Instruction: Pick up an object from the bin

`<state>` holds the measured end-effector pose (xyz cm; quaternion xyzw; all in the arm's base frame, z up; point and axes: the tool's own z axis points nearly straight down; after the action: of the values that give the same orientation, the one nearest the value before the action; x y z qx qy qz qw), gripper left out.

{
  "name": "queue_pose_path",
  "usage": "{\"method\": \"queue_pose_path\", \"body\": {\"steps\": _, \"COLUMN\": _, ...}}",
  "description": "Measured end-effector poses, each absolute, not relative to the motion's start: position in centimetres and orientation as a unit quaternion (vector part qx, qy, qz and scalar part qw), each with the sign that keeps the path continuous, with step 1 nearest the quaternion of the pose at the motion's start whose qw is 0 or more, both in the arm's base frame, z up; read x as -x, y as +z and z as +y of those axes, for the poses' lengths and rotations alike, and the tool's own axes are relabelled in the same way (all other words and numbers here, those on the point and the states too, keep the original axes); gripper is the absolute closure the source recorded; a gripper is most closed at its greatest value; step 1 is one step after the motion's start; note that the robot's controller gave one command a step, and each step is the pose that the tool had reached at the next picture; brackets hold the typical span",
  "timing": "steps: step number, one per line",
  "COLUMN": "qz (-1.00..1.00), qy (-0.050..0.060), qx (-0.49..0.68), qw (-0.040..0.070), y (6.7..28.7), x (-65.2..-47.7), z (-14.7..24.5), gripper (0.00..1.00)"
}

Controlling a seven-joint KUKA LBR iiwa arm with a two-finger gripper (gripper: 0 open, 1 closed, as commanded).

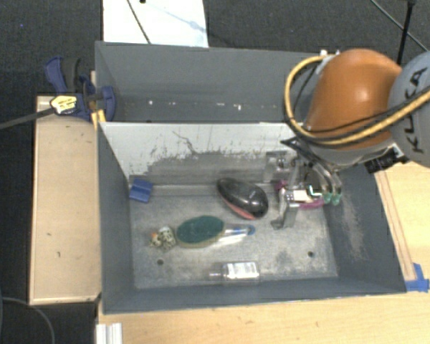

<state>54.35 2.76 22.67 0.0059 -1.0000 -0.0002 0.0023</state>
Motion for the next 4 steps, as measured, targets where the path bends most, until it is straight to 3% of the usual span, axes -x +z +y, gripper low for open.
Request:
{"method": "queue_pose_path", "body": {"steps": 1, "qz": -0.998, "qy": 0.0, "qx": 0.067, "qw": 0.001, "y": 16.4, "x": -56.8, "z": 3.5, "gripper": 0.0}}
{"method": "queue_pose_path", "body": {"steps": 2, "qz": -0.998, "qy": 0.0, "qx": 0.057, "qw": -0.003, "y": 7.6, "x": -59.2, "z": 1.3, "gripper": 0.0}}
{"method": "queue_pose_path", "body": {"steps": 3, "qz": -0.998, "qy": 0.0, "qx": 0.057, "qw": -0.005, "y": 8.0, "x": -59.3, "z": 1.4, "gripper": 1.0}}
{"method": "queue_pose_path", "body": {"steps": 4, "qz": -0.998, "qy": 0.0, "qx": 0.058, "qw": -0.005, "y": 8.0, "x": -59.3, "z": 1.4, "gripper": 1.0}}
